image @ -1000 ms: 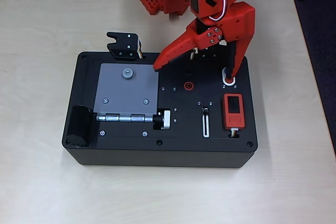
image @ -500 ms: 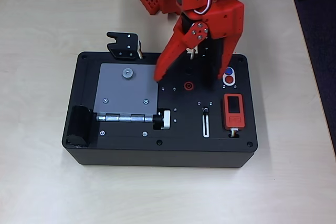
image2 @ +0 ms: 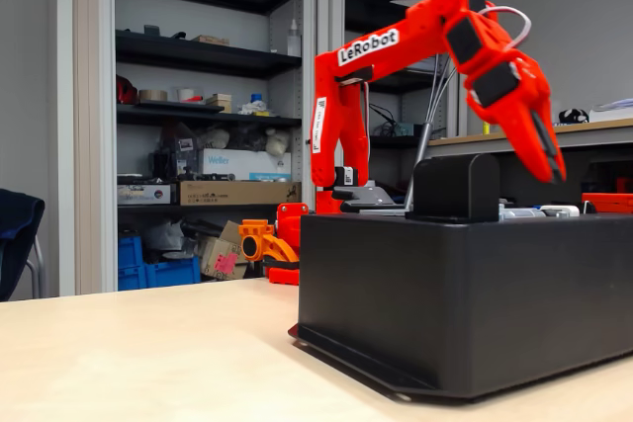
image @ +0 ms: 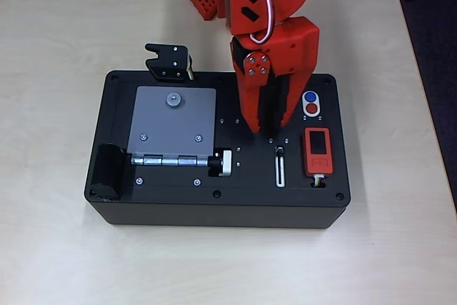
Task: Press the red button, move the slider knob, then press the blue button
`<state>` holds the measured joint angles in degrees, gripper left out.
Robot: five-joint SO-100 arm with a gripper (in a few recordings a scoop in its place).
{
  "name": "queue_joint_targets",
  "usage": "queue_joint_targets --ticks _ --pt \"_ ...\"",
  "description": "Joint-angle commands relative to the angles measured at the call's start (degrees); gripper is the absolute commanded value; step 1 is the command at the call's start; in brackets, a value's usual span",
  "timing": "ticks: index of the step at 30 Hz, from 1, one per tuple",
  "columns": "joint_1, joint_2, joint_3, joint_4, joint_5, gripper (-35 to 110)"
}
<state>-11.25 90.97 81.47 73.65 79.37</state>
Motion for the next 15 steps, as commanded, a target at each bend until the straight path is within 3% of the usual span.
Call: queue_joint_targets --ticks 1,15 --pt "-0.6 -0.8 -4.0 0.4 0.1 2" --pt "-3.4 -4.9 -8.5 2.6 3.2 0"
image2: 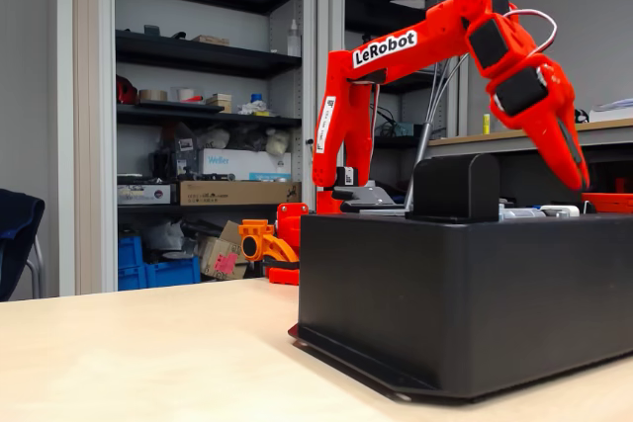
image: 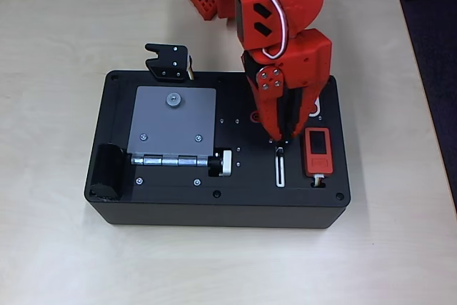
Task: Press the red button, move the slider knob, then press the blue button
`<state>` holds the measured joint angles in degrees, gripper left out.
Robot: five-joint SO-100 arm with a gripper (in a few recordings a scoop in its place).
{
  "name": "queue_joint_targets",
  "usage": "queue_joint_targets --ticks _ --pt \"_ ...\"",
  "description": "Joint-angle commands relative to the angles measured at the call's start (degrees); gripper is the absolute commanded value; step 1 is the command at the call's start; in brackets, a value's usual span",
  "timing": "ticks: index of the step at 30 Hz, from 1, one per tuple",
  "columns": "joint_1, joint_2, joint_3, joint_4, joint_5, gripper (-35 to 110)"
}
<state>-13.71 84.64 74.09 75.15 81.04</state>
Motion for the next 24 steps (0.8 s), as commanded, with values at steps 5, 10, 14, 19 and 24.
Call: queue_joint_targets --ticks 5,10,14,19,24 --pt "-0.8 2.3 0.6 1.1 1.7 0" --pt "-0.5 2.0 2.1 -0.1 2.0 0" --pt "-0.4 1.0 2.1 -0.9 2.5 0" --pt "-0.2 -1.0 1.1 -1.8 2.7 0" --pt "0.3 -2.9 0.5 -3.2 2.7 0"
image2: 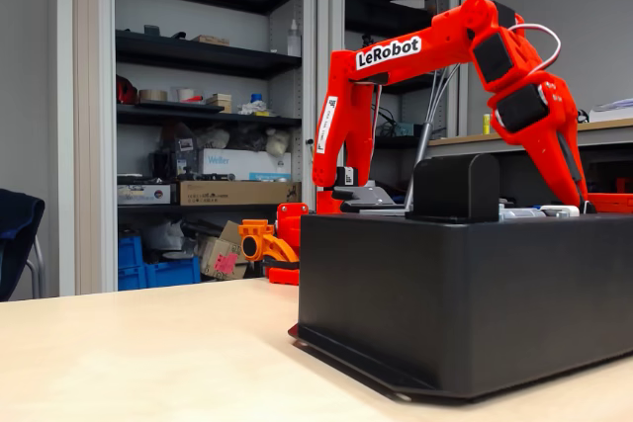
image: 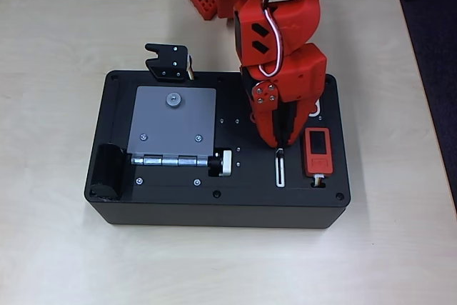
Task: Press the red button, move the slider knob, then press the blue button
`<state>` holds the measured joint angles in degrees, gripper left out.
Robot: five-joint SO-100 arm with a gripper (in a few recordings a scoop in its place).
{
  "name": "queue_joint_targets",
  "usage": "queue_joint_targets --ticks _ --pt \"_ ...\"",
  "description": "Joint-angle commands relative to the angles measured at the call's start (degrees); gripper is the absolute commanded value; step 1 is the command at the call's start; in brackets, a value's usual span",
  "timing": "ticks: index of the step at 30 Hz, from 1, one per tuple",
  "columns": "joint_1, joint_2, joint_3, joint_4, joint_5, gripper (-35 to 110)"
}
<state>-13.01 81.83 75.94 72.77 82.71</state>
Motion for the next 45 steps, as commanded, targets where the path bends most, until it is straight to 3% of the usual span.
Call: queue_joint_targets --ticks 1,34,45 --pt "-0.4 -0.4 -1.6 -1.1 1.1 0" --pt "2.3 -14.8 -20.0 2.7 -0.6 0" --pt "-1.2 -10.5 -26.0 11.7 4.0 0"
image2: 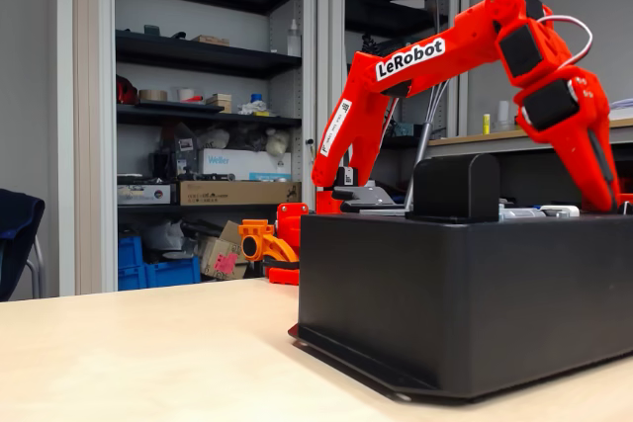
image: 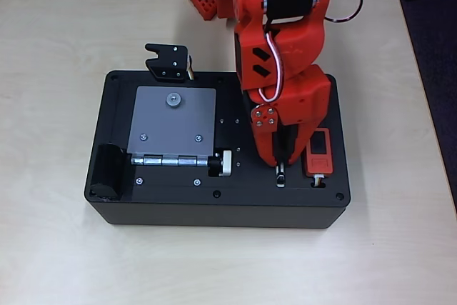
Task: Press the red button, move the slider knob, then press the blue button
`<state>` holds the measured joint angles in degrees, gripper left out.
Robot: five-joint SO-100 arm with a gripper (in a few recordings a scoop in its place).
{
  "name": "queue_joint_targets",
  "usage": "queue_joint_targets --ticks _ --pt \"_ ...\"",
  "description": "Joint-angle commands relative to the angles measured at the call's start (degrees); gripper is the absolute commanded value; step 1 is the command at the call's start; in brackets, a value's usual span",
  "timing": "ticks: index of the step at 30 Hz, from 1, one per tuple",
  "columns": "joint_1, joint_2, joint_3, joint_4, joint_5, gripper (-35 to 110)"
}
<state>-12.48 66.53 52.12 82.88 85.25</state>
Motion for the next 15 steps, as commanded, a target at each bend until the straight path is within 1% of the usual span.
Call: queue_joint_targets --ticks 1,5,7,12,15 --pt "-2.0 5.4 -2.5 2.1 1.7 0" --pt "-3.2 8.8 -3.1 2.9 0.8 7" --pt "-3.7 11.4 -1.7 0.5 -2.6 7" --pt "-4.7 18.9 5.4 -4.1 -5.5 7" --pt "-5.7 23.0 11.2 -3.6 -2.1 5"
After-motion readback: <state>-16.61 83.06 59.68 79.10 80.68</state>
